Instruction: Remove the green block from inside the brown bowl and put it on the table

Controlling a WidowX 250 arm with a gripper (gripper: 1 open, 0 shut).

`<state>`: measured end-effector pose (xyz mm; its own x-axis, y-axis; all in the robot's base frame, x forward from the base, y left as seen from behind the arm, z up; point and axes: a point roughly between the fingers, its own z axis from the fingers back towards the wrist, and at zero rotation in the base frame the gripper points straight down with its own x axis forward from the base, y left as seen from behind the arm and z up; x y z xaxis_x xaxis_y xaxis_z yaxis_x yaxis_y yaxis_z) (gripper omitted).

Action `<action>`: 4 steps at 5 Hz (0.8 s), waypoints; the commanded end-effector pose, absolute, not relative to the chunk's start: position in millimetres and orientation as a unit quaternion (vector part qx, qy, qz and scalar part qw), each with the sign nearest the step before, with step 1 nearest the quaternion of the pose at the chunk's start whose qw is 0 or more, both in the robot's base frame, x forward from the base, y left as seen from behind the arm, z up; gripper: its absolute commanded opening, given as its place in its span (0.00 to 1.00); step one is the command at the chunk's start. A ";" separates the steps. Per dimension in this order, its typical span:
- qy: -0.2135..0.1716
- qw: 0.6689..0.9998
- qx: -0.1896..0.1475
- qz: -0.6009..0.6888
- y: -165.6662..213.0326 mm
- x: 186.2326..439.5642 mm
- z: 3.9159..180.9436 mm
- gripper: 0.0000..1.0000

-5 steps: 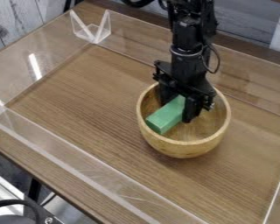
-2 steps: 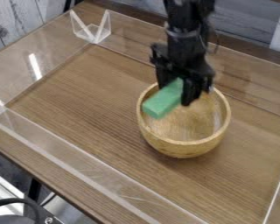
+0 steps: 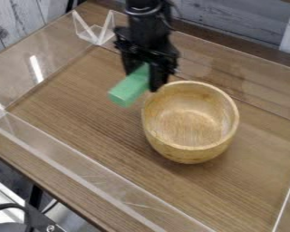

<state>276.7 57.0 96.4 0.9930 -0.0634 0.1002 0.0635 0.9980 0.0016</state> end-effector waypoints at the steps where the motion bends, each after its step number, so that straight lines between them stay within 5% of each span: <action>1: -0.075 0.997 0.014 -0.029 77.3 267.8 106.6 0.00; 4: -0.040 0.999 0.024 -0.012 110.0 229.3 62.0 0.00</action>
<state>224.6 106.2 53.7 0.9986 -0.0199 0.0488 0.0184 0.9994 0.0293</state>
